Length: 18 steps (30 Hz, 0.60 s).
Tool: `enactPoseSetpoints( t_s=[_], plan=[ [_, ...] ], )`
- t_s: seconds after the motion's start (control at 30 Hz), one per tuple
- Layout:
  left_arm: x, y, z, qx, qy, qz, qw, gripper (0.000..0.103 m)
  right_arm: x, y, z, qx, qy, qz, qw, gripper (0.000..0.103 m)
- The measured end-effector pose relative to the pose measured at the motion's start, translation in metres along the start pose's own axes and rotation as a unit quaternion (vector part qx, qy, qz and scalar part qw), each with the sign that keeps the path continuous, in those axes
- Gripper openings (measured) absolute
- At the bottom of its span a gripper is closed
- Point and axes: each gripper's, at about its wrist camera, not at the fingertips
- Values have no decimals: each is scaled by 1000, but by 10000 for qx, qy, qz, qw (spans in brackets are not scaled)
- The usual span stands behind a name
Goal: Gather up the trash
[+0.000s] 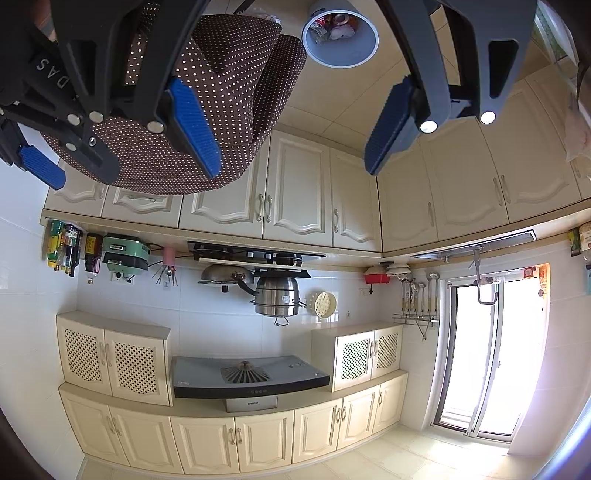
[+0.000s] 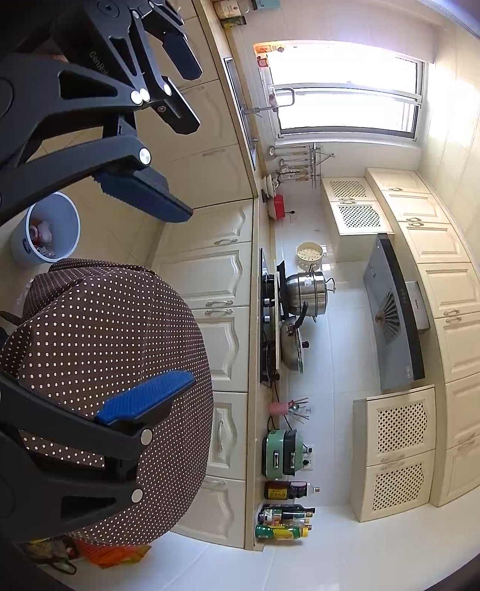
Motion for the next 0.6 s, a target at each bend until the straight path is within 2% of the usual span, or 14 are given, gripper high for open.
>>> enactPoseSetpoints(
  t_s=[0.6],
  plan=[
    [-2,1,-1,-8,-33,-5,10000,79,-1,2,1,-30,-2,5,10000,83]
  ],
)
Point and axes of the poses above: each gripper's, at about its wrist camera, not at the fingertips, and y roughly against the way its jaws point, z to its right, x to its top, and after that the axes turned 4 degrees about -y, right-handed
